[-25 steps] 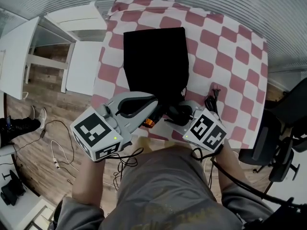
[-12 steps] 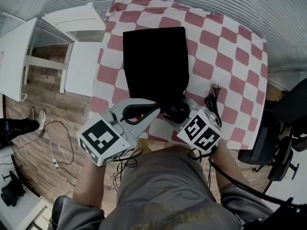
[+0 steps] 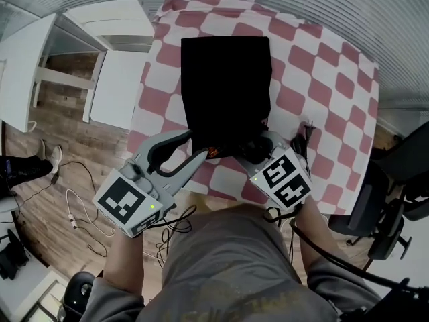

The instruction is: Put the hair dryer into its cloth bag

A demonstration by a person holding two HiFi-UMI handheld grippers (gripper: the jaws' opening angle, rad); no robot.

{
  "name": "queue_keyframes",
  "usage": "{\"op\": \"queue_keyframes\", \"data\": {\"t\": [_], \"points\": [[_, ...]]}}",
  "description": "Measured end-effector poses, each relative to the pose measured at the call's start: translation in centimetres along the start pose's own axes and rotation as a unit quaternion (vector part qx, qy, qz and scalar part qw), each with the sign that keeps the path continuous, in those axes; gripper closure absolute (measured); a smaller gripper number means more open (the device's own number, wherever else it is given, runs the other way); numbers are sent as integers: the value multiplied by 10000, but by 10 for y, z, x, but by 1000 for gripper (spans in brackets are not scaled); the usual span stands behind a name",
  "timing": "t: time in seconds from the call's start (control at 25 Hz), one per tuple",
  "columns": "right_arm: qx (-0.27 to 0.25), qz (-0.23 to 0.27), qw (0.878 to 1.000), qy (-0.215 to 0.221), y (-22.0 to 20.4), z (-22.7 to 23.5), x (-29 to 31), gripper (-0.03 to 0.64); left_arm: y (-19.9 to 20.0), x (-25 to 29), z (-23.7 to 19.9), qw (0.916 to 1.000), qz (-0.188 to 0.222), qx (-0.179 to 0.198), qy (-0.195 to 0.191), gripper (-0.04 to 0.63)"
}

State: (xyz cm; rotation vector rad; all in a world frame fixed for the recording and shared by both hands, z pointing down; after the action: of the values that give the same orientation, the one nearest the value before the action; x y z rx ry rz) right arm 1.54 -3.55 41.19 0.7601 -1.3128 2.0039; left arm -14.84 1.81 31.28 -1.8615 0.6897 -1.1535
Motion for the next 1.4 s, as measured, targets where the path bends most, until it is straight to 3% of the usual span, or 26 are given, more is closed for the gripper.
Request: {"op": "queue_keyframes", "data": {"t": [0.16, 0.32, 0.48, 0.52, 0.56, 0.68, 0.88, 1.04, 1.32, 1.4], "points": [[12, 1, 10000, -73, 1, 1, 3, 400, -24, -3, 1, 9995, -261, -33, 148, 361], [-6, -21, 9999, -118, 0, 1, 3, 400, -50, 9, 6, 9975, -568, -102, 405, 357], [-34, -37, 9998, -191, -1, 2, 3, 399, -53, 13, 0, 9950, -686, -129, 714, 382], [-43, -24, 9998, -205, -1, 3, 3, 399, -52, 11, -3, 9944, -659, -48, 829, 447], [-60, -7, 9998, -210, -1, 3, 4, 399, -51, 9, -5, 9942, -611, 2, 884, 563], [-217, -50, 9996, -161, -5, 1, 7, 397, -49, 4, -3, 9959, -516, -27, 748, 577], [-508, -148, 9986, -16, -6, 0, 1, 399, -32, 2, 4, 9954, -351, 714, 527, 578], [-961, -266, 9950, 97, -5, -5, -8, 397, -20, -4, 8, 9971, -229, 697, 224, 577], [-1735, -431, 9808, 776, 0, -1, -21, 397, -17, -4, 17, 9934, -527, 975, -284, 578], [-1888, -494, 9769, 870, 2, 0, -20, 397, -17, -6, 22, 9899, -568, 1236, -398, 578]]}}
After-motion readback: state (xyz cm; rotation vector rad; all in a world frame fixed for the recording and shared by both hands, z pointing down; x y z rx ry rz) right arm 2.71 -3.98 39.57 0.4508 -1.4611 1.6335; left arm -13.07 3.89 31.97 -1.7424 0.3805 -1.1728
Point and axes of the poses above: the fingertips, and each gripper's own axes: x forward along the fingers, z to its right, y out of its top, the point moved 7 cm from there along -x, backward along the fingers, and after that the axes turned 11 degrees about y, right-handed, at the moved point
